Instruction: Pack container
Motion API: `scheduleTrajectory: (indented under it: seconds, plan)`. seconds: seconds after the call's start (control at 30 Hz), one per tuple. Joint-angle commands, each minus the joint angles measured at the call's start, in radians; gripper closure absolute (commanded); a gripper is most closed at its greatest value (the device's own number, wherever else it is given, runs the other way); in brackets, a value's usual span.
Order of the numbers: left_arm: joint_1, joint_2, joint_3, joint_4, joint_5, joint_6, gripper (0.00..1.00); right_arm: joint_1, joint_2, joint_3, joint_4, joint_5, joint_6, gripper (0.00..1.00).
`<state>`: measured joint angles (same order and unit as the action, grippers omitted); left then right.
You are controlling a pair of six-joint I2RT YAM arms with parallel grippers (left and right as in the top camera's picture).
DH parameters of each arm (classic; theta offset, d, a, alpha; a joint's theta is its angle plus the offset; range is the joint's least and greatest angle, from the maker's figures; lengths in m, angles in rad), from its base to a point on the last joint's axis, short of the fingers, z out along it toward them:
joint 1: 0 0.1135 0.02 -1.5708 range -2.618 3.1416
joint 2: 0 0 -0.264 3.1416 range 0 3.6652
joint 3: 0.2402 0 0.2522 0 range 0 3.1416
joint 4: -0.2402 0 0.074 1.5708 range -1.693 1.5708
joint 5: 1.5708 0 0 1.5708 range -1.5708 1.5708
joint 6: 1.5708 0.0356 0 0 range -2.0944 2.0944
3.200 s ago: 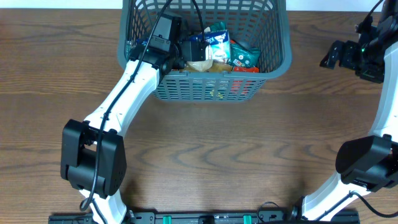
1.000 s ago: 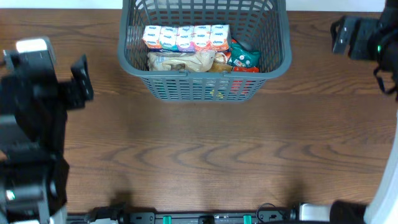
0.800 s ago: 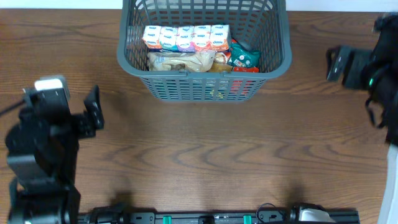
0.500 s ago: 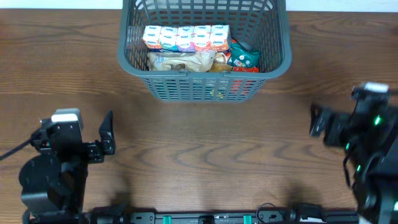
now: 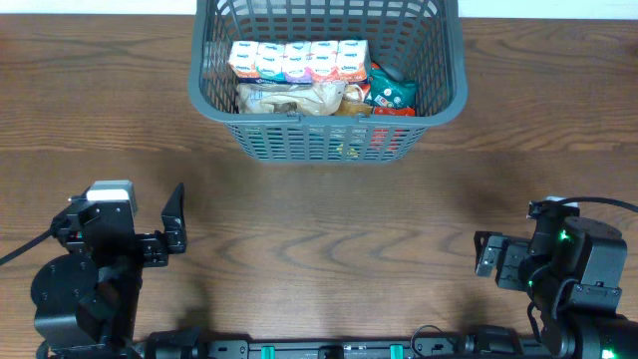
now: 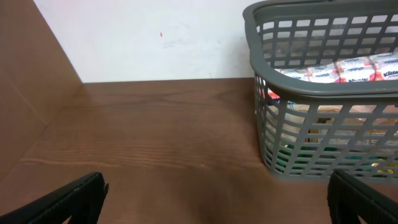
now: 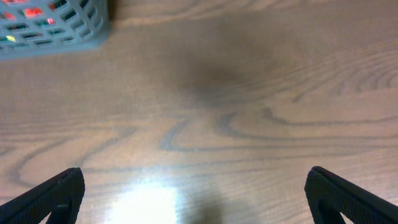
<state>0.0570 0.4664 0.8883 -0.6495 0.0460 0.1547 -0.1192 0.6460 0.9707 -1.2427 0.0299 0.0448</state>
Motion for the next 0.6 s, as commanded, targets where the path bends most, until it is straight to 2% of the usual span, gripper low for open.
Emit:
scheduleTrajectory:
  seconds: [0.0, 0.37, 0.57]
  plan:
    - [-0.003, -0.004, -0.006, -0.002, 0.007, 0.009, 0.01, 0.003, -0.004, -0.004, -0.002, -0.004, 0.014, 0.01]
    - [-0.003, -0.004, -0.006, -0.002, 0.007, 0.009, 0.01, 0.003, -0.004, -0.004, -0.002, -0.004, 0.014, 0.01]
    - [-0.003, -0.004, -0.006, -0.002, 0.007, 0.008, 0.01, 0.013, -0.122, -0.006, 0.008, -0.019, -0.001, 0.01]
